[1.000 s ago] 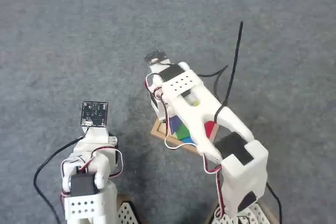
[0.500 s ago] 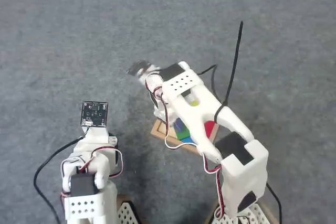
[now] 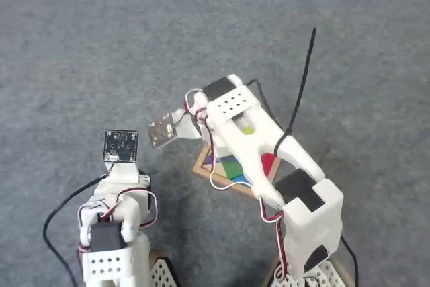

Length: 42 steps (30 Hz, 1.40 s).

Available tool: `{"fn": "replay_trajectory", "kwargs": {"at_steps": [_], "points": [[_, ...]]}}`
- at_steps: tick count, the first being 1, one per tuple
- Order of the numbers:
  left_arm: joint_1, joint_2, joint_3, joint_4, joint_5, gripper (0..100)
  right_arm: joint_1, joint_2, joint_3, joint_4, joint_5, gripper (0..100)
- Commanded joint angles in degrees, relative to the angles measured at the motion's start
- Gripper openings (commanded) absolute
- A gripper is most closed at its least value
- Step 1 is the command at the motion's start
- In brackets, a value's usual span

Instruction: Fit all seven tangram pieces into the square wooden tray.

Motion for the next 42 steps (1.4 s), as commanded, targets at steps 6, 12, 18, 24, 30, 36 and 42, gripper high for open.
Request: {"fn": "replay_trajectory", "kwargs": {"at_steps": [6, 12, 18, 24, 30, 36, 42], "points": [[-0.18, -0.97, -0.75, 0.26, 0.97, 2, 4.00, -1.10, -12.48, 0.92, -13.98, 24.0], [-0.18, -0.97, -0.75, 0.26, 0.97, 2, 8.13, -1.27, -13.80, 5.23, -48.44, 0.2], [-0.18, -0.97, -0.75, 0.26, 0.97, 2, 2.24, -12.09, 3.25, -13.67, -60.57, 0.6], [-0.18, -0.97, -0.75, 0.26, 0.97, 2, -3.91, -25.80, 29.71, -35.38, -61.80, 0.6], [-0.18, -0.97, -0.75, 0.26, 0.97, 2, -5.93, -21.58, 30.77, -36.70, -61.71, 0.7], [-0.18, -0.97, -0.75, 0.26, 0.97, 2, -7.60, -16.31, 30.95, -38.02, -61.36, 0.7], [-0.18, -0.97, -0.75, 0.26, 0.97, 2, -7.52, -15.25, 31.21, -34.86, -61.19, 0.7]]}}
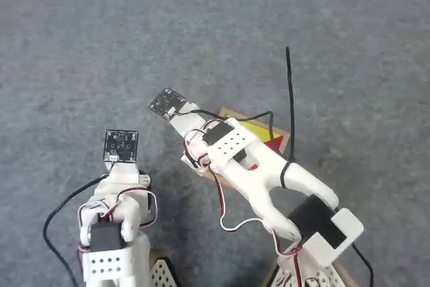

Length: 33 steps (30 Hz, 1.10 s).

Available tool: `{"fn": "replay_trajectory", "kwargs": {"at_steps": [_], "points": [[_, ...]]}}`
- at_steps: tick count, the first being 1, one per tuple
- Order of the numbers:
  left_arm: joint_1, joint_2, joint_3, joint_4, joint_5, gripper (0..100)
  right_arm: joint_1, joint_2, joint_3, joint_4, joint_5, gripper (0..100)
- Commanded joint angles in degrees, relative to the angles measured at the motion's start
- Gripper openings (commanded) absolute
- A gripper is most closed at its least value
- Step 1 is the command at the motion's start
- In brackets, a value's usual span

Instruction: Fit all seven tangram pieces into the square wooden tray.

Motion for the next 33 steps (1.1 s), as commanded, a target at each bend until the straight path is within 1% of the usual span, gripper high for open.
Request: {"fn": "replay_trajectory", "kwargs": {"at_steps": [1, 5, 13, 17, 21, 24, 27, 30, 33], "points": [[-0.18, -0.97, -0.75, 0.26, 0.97, 2, -0.31, -0.92, -0.53, 1.80, 0.00, 0.7], [-0.18, -0.97, -0.75, 0.26, 0.97, 2, -0.57, -0.92, 1.76, 2.24, 2.73, 0.7], [-0.18, -0.97, -0.75, 0.26, 0.97, 2, -0.22, -2.15, 6.24, 2.77, 3.34, 0.7], [-0.18, -0.97, -0.75, 0.26, 0.97, 2, -0.22, -7.60, 7.38, 2.77, 4.66, 0.7], [-0.18, -0.97, -0.75, 0.26, 0.97, 2, 0.04, -18.24, 10.46, 2.77, 4.48, 0.7], [-0.18, -0.97, -0.75, 0.26, 0.97, 2, 2.86, -27.21, 13.45, 2.51, 1.14, 0.7], [-0.18, -0.97, -0.75, 0.26, 0.97, 2, 8.84, -31.96, 15.91, 2.68, -1.67, 0.7], [-0.18, -0.97, -0.75, 0.26, 0.97, 2, 15.08, -29.76, 17.05, 2.33, -2.11, 0.7], [-0.18, -0.97, -0.75, 0.26, 0.97, 2, 18.42, -24.04, 15.74, 2.15, -2.11, 0.7]]}}
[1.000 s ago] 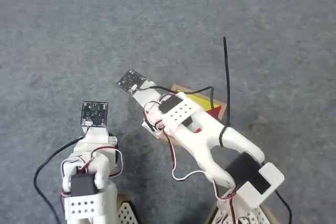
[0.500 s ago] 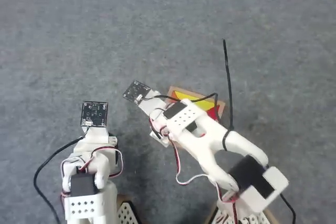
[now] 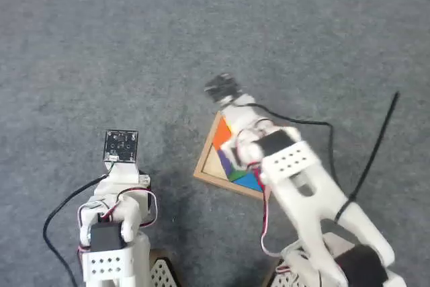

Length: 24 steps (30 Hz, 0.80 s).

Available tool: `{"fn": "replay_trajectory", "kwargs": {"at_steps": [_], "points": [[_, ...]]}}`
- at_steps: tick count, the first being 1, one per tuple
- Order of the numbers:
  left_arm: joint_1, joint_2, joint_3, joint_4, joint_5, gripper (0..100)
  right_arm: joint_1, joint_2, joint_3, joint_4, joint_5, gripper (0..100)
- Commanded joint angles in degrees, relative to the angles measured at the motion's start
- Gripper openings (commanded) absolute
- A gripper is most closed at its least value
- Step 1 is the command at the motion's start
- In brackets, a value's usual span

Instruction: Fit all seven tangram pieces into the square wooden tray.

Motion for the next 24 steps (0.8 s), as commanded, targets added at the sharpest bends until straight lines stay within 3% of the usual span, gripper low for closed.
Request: {"fn": "replay_trajectory", "kwargs": {"at_steps": [1, 10, 24], "points": [[-0.18, -0.97, -0.75, 0.26, 0.97, 2, 3.74, 4.70, -2.73, 0.13, -0.79, 0.7], [-0.18, -0.97, -0.75, 0.26, 0.97, 2, 3.65, 17.80, -8.79, 0.13, -0.79, 0.7], [-0.18, -0.97, -0.75, 0.26, 0.97, 2, -7.25, 18.51, -9.41, -0.22, -1.05, 0.7]]}}
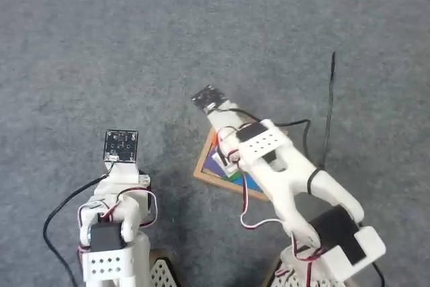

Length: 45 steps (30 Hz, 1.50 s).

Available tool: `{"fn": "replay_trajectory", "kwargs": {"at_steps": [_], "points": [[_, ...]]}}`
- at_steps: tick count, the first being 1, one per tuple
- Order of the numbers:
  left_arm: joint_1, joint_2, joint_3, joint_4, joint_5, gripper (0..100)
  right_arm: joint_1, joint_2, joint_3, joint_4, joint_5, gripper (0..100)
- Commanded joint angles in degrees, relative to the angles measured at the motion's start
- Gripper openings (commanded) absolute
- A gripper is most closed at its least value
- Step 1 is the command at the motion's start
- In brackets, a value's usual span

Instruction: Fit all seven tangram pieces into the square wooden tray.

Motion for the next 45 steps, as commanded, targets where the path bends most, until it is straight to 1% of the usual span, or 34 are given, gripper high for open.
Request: {"fn": "replay_trajectory", "kwargs": {"at_steps": [1, 8, 14, 25, 33, 37, 41, 45], "points": [[-0.18, -0.97, -0.75, 0.26, 0.97, 2, -1.54, 0.22, -3.16, -0.22, -0.88, 0.7], [-0.18, -0.97, -0.75, 0.26, 0.97, 2, -1.98, -0.13, -2.90, 0.31, -0.88, 0.7], [-0.18, -0.97, -0.75, 0.26, 0.97, 2, -4.62, -0.31, -3.25, 2.51, -0.88, 0.7], [-0.18, -0.97, -0.75, 0.26, 0.97, 2, -3.56, -10.24, -2.11, 3.30, -0.62, 0.7], [-0.18, -0.97, -0.75, 0.26, 0.97, 2, -3.21, -10.86, 2.29, 2.15, -0.62, 0.7], [-0.18, -0.97, -0.75, 0.26, 0.97, 2, -3.12, -14.46, 4.13, 1.45, -0.62, 0.7], [-0.18, -0.97, -0.75, 0.26, 0.97, 2, -0.84, -20.53, 8.62, 0.84, -0.62, 0.7], [-0.18, -0.97, -0.75, 0.26, 0.97, 2, 4.35, -28.97, 16.88, -4.09, -0.62, 0.7]]}}
